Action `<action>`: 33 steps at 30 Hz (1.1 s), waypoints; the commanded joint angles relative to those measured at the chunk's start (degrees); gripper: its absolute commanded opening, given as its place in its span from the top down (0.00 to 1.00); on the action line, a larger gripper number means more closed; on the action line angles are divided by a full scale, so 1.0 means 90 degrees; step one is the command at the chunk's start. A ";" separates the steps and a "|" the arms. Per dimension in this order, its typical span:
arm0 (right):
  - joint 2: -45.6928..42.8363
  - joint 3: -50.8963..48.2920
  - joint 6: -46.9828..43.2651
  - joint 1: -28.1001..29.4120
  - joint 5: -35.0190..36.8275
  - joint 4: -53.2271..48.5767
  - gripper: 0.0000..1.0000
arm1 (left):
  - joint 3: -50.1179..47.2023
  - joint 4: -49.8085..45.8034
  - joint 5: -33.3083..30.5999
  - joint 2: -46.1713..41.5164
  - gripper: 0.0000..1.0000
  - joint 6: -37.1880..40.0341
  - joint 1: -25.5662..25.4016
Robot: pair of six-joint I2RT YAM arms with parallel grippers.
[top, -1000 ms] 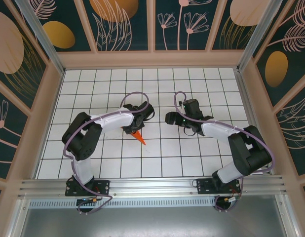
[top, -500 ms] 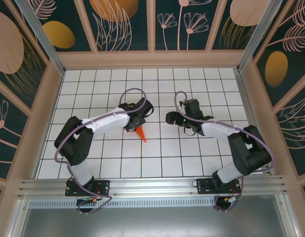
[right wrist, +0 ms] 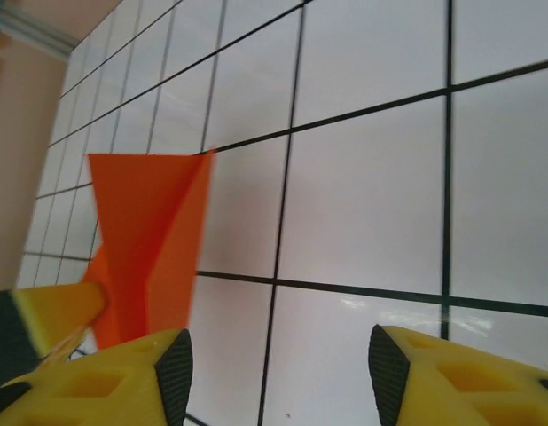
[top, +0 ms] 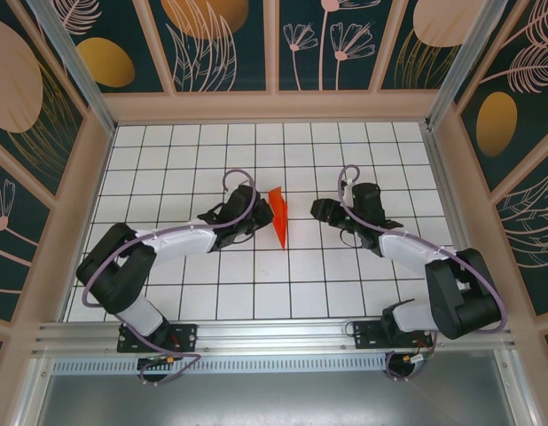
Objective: Fold a paper plane with a square sheet of paper (pick it up from the middle)
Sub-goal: Turn over the paper at the center of the table.
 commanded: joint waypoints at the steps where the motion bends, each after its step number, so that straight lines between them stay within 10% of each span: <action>1: -0.0043 -0.0030 0.0110 0.0214 -0.0564 0.0345 0.52 | -0.0282 0.1591 0.0714 0.0331 1.00 0.0064 -0.0043; 11: 0.0813 0.0625 0.0159 0.1262 -0.0340 -0.0006 0.66 | -0.0605 0.2150 0.0992 0.0930 1.00 -0.0202 -0.0040; 33: 0.1841 0.1265 0.0100 0.1308 0.0261 -0.0970 0.64 | -0.0904 0.2178 0.0822 0.1047 1.00 -0.0303 -0.0042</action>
